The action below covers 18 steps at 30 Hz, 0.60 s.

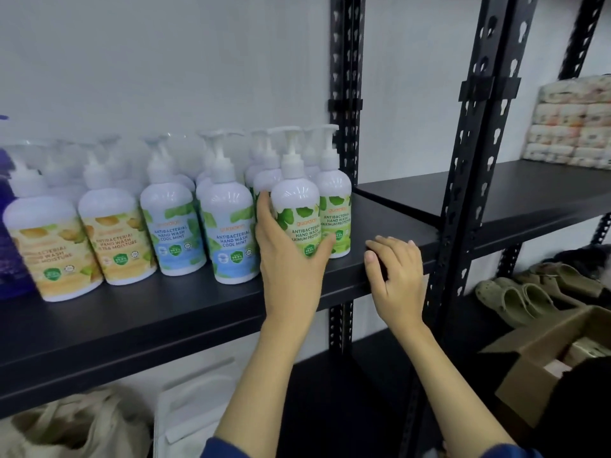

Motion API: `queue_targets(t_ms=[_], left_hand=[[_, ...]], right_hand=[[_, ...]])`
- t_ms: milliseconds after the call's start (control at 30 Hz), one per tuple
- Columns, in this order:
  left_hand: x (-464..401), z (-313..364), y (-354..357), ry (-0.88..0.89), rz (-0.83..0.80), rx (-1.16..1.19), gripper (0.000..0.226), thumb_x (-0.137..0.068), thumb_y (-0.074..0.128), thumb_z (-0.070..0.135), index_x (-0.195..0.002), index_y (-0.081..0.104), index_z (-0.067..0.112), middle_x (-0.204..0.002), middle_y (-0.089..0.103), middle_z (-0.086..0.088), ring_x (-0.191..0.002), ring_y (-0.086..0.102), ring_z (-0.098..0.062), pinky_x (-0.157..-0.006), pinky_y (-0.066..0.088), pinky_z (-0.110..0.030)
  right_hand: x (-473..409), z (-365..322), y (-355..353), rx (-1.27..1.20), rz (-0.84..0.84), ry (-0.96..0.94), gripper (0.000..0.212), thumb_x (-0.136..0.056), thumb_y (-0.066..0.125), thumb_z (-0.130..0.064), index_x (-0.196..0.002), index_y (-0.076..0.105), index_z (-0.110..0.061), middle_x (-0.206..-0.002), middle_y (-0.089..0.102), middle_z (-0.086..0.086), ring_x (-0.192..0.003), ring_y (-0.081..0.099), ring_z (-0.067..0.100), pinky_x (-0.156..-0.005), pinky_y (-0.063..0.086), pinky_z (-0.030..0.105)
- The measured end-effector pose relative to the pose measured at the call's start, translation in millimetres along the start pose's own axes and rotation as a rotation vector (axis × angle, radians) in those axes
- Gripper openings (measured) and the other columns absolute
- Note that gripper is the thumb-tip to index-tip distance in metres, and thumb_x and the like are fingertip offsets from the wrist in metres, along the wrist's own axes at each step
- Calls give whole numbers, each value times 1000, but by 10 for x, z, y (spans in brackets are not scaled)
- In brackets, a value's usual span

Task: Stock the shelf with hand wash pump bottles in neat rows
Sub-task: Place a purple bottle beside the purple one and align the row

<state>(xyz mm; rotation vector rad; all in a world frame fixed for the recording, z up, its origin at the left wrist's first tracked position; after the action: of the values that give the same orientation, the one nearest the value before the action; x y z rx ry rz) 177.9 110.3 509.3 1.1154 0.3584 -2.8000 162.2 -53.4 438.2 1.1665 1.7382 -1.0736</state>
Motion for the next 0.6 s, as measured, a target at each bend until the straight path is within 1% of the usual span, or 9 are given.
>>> queue_targets(t_ms=[33, 67, 133, 200, 300, 367, 433, 533, 600], left_hand=[[48, 1, -15, 38, 14, -36, 93, -74, 80, 17, -147, 22, 13, -145, 32, -7, -131, 33, -14, -106, 27, -10], [97, 5, -25, 78, 29, -78, 94, -72, 80, 11, -147, 22, 13, -146, 32, -9, -132, 32, -14, -104, 21, -3], [159, 6, -33, 132, 52, -142, 96, -70, 80, 7, -148, 23, 14, -146, 31, -10, -135, 32, -17, -105, 16, -4], [154, -3, -36, 133, 62, -145, 97, -69, 81, 5, -148, 25, 15, -145, 33, -11, -134, 34, -18, -104, 14, -4], [111, -8, -35, 120, 57, -126, 98, -68, 82, 5, -148, 25, 17, -146, 35, -10, -131, 33, -14, -97, 10, 6], [88, -16, -33, 107, 46, -121, 99, -69, 81, 4, -149, 23, 17, -149, 34, -7, -133, 31, -13, -93, 9, 10], [61, -30, -29, 84, 31, -131, 100, -71, 79, 5, -150, 19, 18, -152, 31, -4, -136, 31, -15, -97, 10, 4], [44, -21, -22, 64, 8, -171, 100, -75, 77, 7, -151, 14, 20, -155, 25, -3, -139, 31, -19, -105, 26, -18], [41, -5, -21, 58, 3, -191, 100, -76, 76, 7, -151, 12, 20, -155, 24, -4, -139, 32, -21, -107, 33, -31]], right_hand=[[0, 1, 1, 0, 4, -2, 39, -95, 43, -32, -99, 71, -7, -104, 68, 6, -105, 55, 17, -108, 24, 29], [0, 0, 5, 0, 10, -3, 38, -95, 43, -32, -99, 71, -6, -103, 68, 6, -105, 55, 17, -108, 25, 30], [0, -6, 15, -2, 20, -2, 38, -95, 43, -31, -98, 71, -6, -102, 68, 6, -104, 56, 17, -107, 26, 31], [4, -16, 25, -4, 26, 3, 38, -94, 43, -31, -98, 71, -6, -102, 68, 6, -104, 56, 17, -107, 26, 32], [8, -6, 32, -9, 29, 8, 38, -94, 43, -31, -98, 71, -6, -102, 68, 6, -105, 55, 16, -108, 25, 32], [13, 0, 33, -12, 30, 13, 39, -95, 42, -32, -98, 71, -6, -102, 68, 6, -105, 56, 18, -108, 25, 32], [14, 4, 35, -15, 35, 16, 39, -95, 42, -32, -98, 71, -6, -102, 68, 6, -105, 57, 20, -109, 23, 30], [14, 3, 42, -20, 34, 21, 38, -95, 42, -31, -98, 71, -6, -102, 68, 6, -105, 56, 18, -110, 21, 26], [12, 2, 46, -19, 33, 21, 38, -95, 42, -31, -98, 71, -6, -102, 68, 6, -105, 55, 18, -110, 21, 26]])
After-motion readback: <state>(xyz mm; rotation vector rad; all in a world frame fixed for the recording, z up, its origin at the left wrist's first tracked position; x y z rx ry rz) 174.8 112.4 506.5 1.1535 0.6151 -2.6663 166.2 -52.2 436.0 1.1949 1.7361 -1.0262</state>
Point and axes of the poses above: each hand's wrist, its own x-axis away from the middle knuckle, its own y-axis out of the palm, z = x × y, the point moved 2 cm from there along -x, towards the middle knuckle
